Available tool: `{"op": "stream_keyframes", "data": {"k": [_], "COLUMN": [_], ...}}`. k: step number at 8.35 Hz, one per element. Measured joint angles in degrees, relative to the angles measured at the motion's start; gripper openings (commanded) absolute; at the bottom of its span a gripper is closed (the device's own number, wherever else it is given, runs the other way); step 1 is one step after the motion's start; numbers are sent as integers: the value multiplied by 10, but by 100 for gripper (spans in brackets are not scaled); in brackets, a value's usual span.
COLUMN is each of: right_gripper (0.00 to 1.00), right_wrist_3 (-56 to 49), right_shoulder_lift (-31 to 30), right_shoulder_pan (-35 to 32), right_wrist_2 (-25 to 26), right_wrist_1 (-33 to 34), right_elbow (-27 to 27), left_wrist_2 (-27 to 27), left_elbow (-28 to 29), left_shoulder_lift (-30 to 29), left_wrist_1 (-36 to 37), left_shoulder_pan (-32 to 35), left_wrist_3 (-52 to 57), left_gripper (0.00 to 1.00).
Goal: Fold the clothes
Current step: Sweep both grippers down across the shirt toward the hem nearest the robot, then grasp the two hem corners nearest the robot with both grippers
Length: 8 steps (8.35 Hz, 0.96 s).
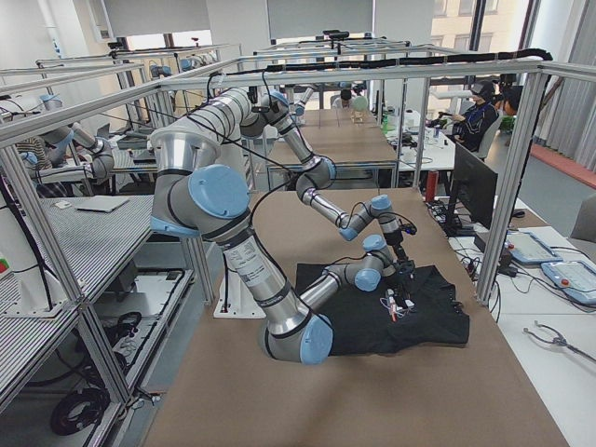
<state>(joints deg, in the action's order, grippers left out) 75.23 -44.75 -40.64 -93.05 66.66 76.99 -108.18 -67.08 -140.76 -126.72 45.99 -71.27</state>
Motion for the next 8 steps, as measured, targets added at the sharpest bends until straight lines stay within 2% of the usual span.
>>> {"op": "stream_keyframes", "data": {"k": [2,4,5,7,8], "right_gripper": [92,92,92,92,92], "right_wrist_3": [47,119,181,267,300], "right_shoulder_lift": [-103,-220,-268,-327,-363], "right_shoulder_pan": [36,85,117,194,234], "right_wrist_2": [-3,-7,2,63,99], "right_wrist_1": [4,18,18,11,-17], "right_elbow": [136,291,346,404,419], "left_wrist_2": [15,66,89,148,180], "left_elbow": [-141,-296,-357,-437,-465], "left_shoulder_lift": [105,227,279,359,394], "left_wrist_1": [0,1,0,0,0], "left_shoulder_pan": [-39,-104,-137,-211,-250], "left_wrist_3": [-76,-150,-191,-253,-280], "left_gripper": [95,95,95,95,95]}}
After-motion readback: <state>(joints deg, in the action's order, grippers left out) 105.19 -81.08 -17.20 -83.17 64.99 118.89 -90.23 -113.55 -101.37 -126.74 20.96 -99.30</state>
